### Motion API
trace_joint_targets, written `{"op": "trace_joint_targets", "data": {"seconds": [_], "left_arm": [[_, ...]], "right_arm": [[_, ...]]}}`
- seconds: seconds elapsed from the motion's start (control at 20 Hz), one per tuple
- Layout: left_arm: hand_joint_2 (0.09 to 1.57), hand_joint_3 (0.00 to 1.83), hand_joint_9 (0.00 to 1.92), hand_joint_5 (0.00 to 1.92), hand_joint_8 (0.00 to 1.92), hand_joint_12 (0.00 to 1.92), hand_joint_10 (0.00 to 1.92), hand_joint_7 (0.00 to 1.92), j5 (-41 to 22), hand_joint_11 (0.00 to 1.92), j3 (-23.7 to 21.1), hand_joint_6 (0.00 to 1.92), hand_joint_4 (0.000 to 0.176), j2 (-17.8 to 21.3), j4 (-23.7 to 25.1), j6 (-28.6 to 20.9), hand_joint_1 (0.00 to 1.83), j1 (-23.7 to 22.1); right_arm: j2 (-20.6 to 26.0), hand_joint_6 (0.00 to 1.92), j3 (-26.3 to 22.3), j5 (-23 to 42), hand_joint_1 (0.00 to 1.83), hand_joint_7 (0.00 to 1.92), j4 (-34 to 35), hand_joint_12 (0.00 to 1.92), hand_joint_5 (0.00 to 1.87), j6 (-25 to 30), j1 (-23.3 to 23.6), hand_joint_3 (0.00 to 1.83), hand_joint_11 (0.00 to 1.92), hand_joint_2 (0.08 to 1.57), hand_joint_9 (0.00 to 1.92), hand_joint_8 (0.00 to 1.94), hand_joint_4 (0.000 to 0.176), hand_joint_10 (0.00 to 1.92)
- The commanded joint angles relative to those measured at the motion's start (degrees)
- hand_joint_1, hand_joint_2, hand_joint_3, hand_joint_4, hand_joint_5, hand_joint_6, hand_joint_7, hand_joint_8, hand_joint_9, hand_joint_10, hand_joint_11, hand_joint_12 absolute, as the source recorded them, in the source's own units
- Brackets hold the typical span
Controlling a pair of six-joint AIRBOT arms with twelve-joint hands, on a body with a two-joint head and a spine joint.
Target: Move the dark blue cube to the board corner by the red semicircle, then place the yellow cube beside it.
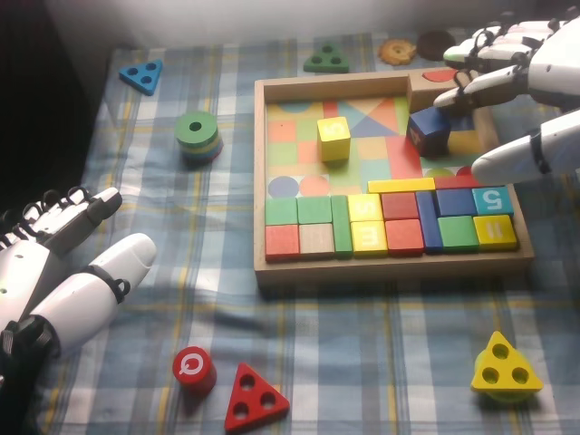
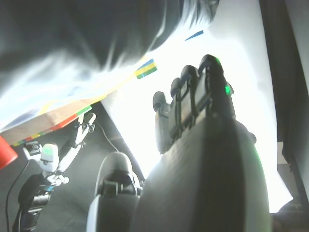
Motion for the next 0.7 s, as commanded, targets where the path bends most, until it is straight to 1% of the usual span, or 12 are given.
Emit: {"op": "trace_joint_targets", "data": {"seconds": [0.0, 0.05, 0.15, 0.2, 0.25, 0.3, 0.35, 0.45, 0.5, 0.55, 0.6, 0.65], "left_arm": [[1.23, 0.00, 0.12, 0.32, 0.00, 0.00, 0.00, 0.18, -6.17, 0.00, 0.01, 0.00, 0.040, -0.15, 2.53, -0.25, 0.00, -0.48], [1.23, 0.00, 0.13, 0.32, 0.00, 0.00, 0.00, 0.18, -6.17, 0.00, 0.00, 0.00, 0.039, -0.15, 2.48, -0.25, 0.00, -0.48], [1.23, 0.00, 0.12, 0.31, 0.00, 0.00, 0.00, 0.17, -6.18, 0.00, -0.01, 0.00, 0.049, -0.16, 2.40, -0.25, 0.00, -0.46], [1.23, 0.00, 0.12, 0.30, 0.00, 0.00, 0.00, 0.17, -6.18, 0.00, -0.01, 0.00, 0.048, -0.16, 2.38, -0.25, 0.00, -0.45], [1.23, 0.00, 0.11, 0.30, 0.00, 0.00, 0.00, 0.16, -6.19, 0.00, -0.01, 0.00, 0.053, -0.16, 2.37, -0.25, 0.00, -0.45], [1.23, 0.00, 0.11, 0.30, 0.00, 0.00, 0.00, 0.16, -6.20, 0.00, -0.01, 0.00, 0.052, -0.16, 2.35, -0.25, 0.00, -0.45], [1.23, 0.00, 0.12, 0.31, 0.00, 0.00, 0.00, 0.17, -6.16, 0.00, 0.00, 0.00, 0.043, -0.19, 2.22, -0.25, 0.00, -0.42], [1.23, 0.00, 0.12, 0.31, 0.00, 0.00, 0.01, 0.17, -6.13, 0.00, 0.02, 0.00, 0.046, -0.20, 2.18, -0.25, 0.00, -0.42], [1.22, 0.00, 0.12, 0.30, 0.00, 0.00, 0.00, 0.17, -6.13, 0.00, 0.01, 0.00, 0.053, -0.20, 2.18, -0.25, 0.00, -0.42], [1.23, 0.00, 0.12, 0.30, 0.00, 0.00, 0.00, 0.17, -6.13, 0.00, 0.02, 0.00, 0.054, -0.20, 2.18, -0.25, 0.00, -0.42], [1.23, 0.00, 0.12, 0.30, 0.00, 0.00, 0.00, 0.17, -6.11, 0.00, 0.02, 0.00, 0.046, -0.22, 2.18, -0.25, 0.00, -0.42], [1.23, 0.00, 0.12, 0.30, 0.00, 0.00, 0.00, 0.17, -6.07, 0.00, 0.02, 0.00, 0.047, -0.22, 2.18, -0.25, 0.00, -0.42]], "right_arm": [[0.10, 0.00, 0.39, 3.18, 0.00, 0.00, 2.24, 0.00, 0.33, 0.06, 0.65, 0.00, 0.00, 0.94, 0.00, 0.00, 0.081, 0.00], [0.10, 0.00, 0.39, 3.18, 0.00, 0.00, 2.82, 0.00, 0.34, 0.05, 0.65, 0.00, 0.00, 0.94, 0.00, 0.00, 0.086, 0.00], [0.10, 0.00, 0.02, 3.70, 0.00, 0.00, 4.01, 0.00, 0.33, -0.66, 0.67, 0.00, 0.00, 0.95, 0.00, 0.00, 0.113, 0.00], [0.10, 0.00, -0.74, 4.01, 0.00, 0.00, 5.00, 0.00, 0.33, -2.14, 0.67, 0.00, 0.00, 0.94, 0.00, 0.00, 0.114, 0.00], [0.10, 0.00, -1.53, 4.26, 0.00, 0.00, 5.78, 0.00, 0.33, -3.60, 0.68, 0.00, 0.00, 0.95, 0.00, 0.00, 0.095, 0.00], [0.16, 0.00, -2.36, 4.78, 0.00, 0.00, 6.68, 0.00, 0.33, -5.01, 0.85, 0.00, 0.00, 0.97, 0.00, 0.00, 0.091, 0.00], [0.48, 0.00, -2.97, 5.79, 0.00, 0.00, 7.10, 0.00, 0.32, -5.11, 0.98, 0.01, 0.00, 0.99, 0.00, 0.00, 0.071, 0.00], [0.76, 0.00, -3.76, 6.82, 0.00, 0.00, 7.35, 0.00, 0.32, -5.11, 1.04, 0.01, 0.00, 1.00, 0.00, 0.00, 0.077, 0.00], [0.90, 0.01, -4.43, 7.40, 0.00, 0.00, 7.38, 0.00, 0.34, -5.11, 1.04, 0.00, 0.00, 0.98, 0.00, 0.00, 0.075, 0.00], [0.91, 0.01, -4.83, 7.76, 0.00, 0.00, 7.37, 0.00, 0.36, -5.11, 1.04, 0.00, 0.00, 0.97, 0.00, 0.00, 0.058, 0.00], [0.91, 0.01, -5.08, 7.97, 0.00, 0.00, 7.15, 0.00, 0.36, -5.11, 1.02, 0.00, 0.00, 0.97, 0.00, 0.00, 0.052, 0.00], [0.78, 0.01, -5.07, 7.92, 0.00, 0.00, 6.66, 0.00, 0.36, -5.11, 0.93, 0.00, 0.00, 0.96, 0.00, 0.00, 0.069, 0.00]]}}
